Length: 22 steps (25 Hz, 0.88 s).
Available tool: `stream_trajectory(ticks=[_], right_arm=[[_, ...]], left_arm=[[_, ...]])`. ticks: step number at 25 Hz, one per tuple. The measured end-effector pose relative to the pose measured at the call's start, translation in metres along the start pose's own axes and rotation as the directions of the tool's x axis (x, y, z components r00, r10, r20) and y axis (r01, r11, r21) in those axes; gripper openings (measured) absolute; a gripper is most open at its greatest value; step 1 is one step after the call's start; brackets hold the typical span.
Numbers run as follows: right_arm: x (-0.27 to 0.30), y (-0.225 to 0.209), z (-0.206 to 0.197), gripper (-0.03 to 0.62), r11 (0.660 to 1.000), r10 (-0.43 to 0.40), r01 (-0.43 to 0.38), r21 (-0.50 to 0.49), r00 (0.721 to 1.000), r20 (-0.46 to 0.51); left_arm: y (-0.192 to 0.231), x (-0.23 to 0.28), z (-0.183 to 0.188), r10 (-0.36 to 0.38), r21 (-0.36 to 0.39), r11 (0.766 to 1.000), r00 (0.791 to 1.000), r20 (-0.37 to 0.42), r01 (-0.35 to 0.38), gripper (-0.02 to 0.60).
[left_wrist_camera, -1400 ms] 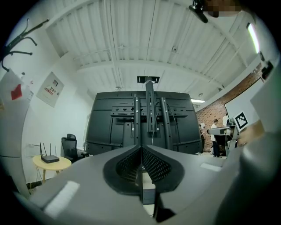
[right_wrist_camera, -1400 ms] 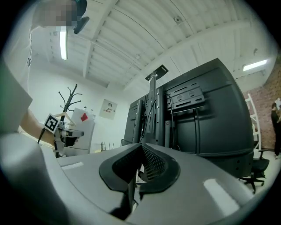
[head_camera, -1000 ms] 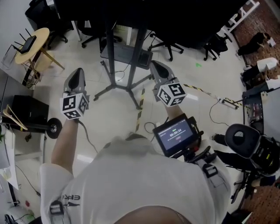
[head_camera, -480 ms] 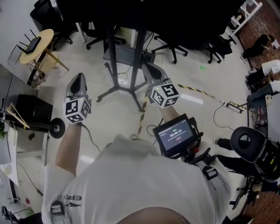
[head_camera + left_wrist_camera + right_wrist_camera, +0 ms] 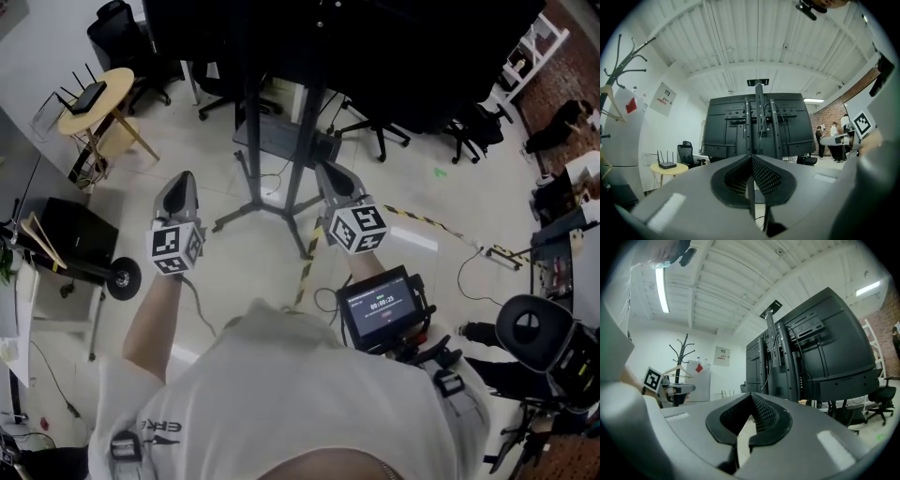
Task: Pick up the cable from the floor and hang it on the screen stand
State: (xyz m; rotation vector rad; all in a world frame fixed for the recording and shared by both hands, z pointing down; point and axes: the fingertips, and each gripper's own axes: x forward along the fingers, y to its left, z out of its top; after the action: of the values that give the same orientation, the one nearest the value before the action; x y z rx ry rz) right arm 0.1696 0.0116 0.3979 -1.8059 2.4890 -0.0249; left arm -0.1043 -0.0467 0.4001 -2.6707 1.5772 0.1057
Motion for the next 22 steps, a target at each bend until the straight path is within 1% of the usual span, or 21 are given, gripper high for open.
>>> stream_trajectory(ticks=[6, 11, 18, 22], right_arm=[[0.003, -0.001, 0.003, 0.012, 1.0, -0.01, 0.01, -0.004, 1.0, -0.008], [-0.009, 0.001, 0.005, 0.012, 1.0, -0.013, 0.013, -0.008, 1.0, -0.014], [0.007, -0.001, 0.002, 0.011, 1.0, -0.015, 0.015, -0.01, 0.999, -0.032], [0.009, 0.001, 0.002, 0.011, 1.0, -0.011, 0.011, -0.005, 0.999, -0.038]], left_arm=[[0.002, 0.003, 0.004, 0.003, -0.006, 1.0, 1.0, -0.002, -0.003, 0.003], [-0.01, -0.005, 0.009, -0.005, -0.005, 1.0, 1.0, 0.005, 0.005, 0.003], [-0.001, 0.011, 0.01, -0.009, -0.008, 1.0, 1.0, 0.008, 0.009, 0.003], [0.002, 0.01, 0.01, -0.005, -0.014, 1.0, 1.0, 0.002, 0.005, 0.003]])
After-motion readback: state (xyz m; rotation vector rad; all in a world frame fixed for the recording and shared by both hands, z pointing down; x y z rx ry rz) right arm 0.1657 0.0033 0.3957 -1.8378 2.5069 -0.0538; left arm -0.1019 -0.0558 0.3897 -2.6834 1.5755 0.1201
